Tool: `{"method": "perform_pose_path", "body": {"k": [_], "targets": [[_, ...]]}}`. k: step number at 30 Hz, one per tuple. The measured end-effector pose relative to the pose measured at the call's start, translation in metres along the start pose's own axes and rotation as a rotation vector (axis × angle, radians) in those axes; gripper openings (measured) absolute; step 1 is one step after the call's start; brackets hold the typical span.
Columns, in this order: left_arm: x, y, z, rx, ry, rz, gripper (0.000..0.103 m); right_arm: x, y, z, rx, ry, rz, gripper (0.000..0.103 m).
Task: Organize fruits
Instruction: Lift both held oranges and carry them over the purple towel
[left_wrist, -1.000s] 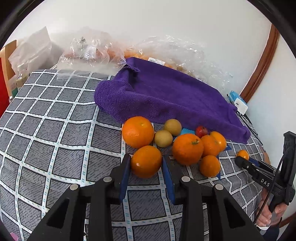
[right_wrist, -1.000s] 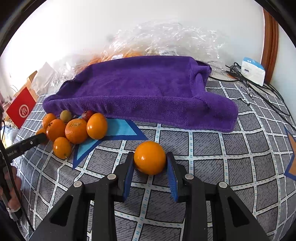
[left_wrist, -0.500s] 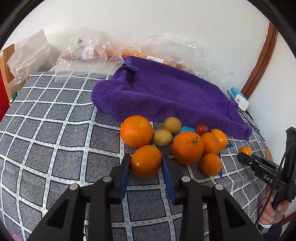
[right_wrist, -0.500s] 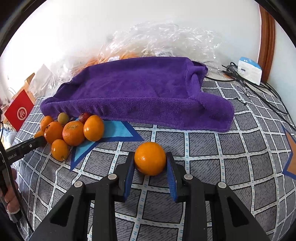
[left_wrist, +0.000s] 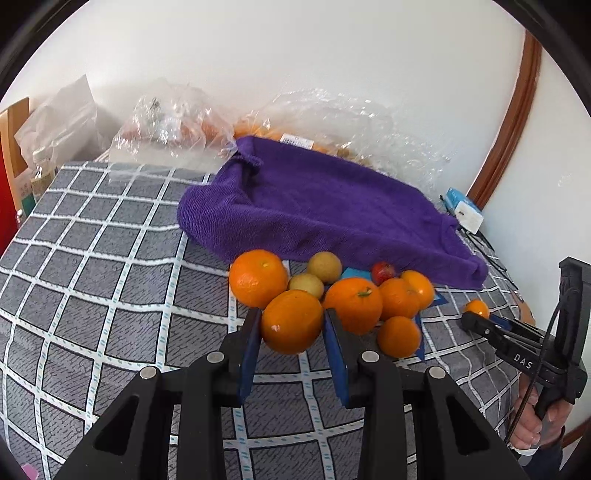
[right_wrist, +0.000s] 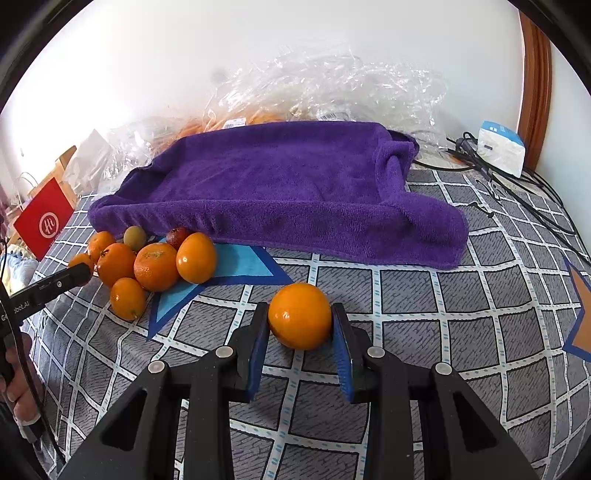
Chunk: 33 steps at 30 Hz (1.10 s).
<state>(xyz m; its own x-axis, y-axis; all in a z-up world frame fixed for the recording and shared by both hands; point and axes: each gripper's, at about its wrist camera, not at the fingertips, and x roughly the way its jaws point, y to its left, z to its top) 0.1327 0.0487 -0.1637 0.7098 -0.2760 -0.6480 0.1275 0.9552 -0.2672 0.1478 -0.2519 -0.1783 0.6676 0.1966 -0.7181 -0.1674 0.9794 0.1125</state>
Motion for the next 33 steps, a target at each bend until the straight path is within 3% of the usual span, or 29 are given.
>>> {"method": "perform_pose_path", "body": {"k": [7, 12, 16, 26, 33], "targets": [[-0.010, -0.004, 0.002, 0.012, -0.054, -0.008, 0.032, -0.004, -0.001, 0.001, 0.014, -0.021, 0.015, 0.033], [-0.020, 0.000, 0.008, -0.032, -0.075, -0.026, 0.032, -0.006, -0.005, 0.003, 0.045, -0.003, -0.005, 0.033], [-0.030, -0.002, 0.021, -0.030, -0.080, -0.008, 0.032, -0.019, -0.004, 0.020, 0.032, -0.018, -0.012, 0.033], [-0.046, -0.012, 0.119, 0.002, -0.172, 0.098, 0.032, -0.034, -0.007, 0.132, 0.024, -0.142, -0.030, 0.033], [-0.012, -0.019, 0.169, 0.013, -0.192, 0.159, 0.032, 0.010, -0.013, 0.187, 0.017, -0.143, -0.086, 0.033]]}}
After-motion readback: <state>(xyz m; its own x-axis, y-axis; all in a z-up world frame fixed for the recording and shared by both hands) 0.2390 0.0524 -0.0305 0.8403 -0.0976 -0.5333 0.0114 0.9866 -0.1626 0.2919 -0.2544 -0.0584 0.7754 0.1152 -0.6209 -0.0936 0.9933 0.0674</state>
